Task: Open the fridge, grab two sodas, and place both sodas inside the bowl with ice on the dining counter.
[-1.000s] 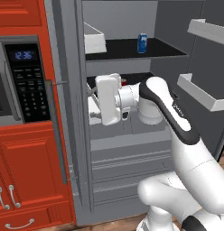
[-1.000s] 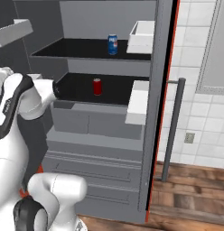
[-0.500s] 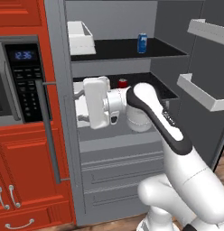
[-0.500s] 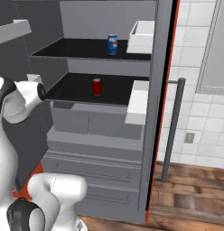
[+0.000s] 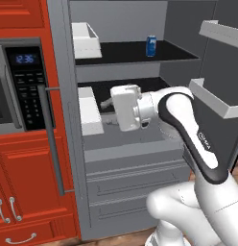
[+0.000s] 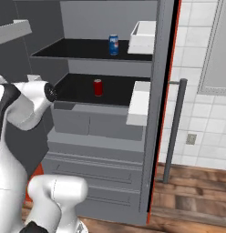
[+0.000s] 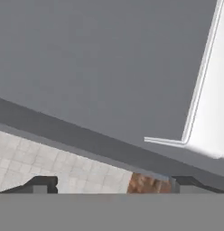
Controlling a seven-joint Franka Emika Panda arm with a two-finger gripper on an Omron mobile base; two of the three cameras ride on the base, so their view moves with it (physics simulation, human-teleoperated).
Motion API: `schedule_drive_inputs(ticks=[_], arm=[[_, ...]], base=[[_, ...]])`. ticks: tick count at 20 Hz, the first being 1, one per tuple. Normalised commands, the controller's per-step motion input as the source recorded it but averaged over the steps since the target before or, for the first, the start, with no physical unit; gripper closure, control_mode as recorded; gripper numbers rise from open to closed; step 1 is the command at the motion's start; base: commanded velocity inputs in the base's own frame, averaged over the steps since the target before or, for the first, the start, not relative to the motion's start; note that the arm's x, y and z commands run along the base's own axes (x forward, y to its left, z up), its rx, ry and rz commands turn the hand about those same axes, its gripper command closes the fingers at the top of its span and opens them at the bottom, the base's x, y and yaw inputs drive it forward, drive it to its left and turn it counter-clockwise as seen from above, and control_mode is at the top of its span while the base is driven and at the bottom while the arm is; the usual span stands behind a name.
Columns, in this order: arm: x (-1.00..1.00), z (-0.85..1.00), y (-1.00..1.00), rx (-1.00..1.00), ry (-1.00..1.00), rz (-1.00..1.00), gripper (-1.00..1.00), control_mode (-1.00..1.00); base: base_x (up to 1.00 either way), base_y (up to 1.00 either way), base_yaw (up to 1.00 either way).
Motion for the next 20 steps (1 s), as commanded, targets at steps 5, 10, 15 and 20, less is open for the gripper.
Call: schedule_drive_inputs(ticks=[5,10,15,20], arm=[[-0.15,0.17,-0.85,-0.24,-0.28,-0.12,-1.00,-1.00],[-0.21,0.03,-0.84,-0.31,-0.27,-0.17,-1.00,-1.00],[-0.37,0.00,-0.81,-0.33,-0.27,-0.24,-1.00,-1.00],[-0.44,0.00,-0.64,-0.33,-0.29,-0.28,-1.00,-1.00]], base=[[0.00,0.00,0.00],[0.00,0.00,0.00],[0.00,0.00,0.00],[0.00,0.00,0.00]])
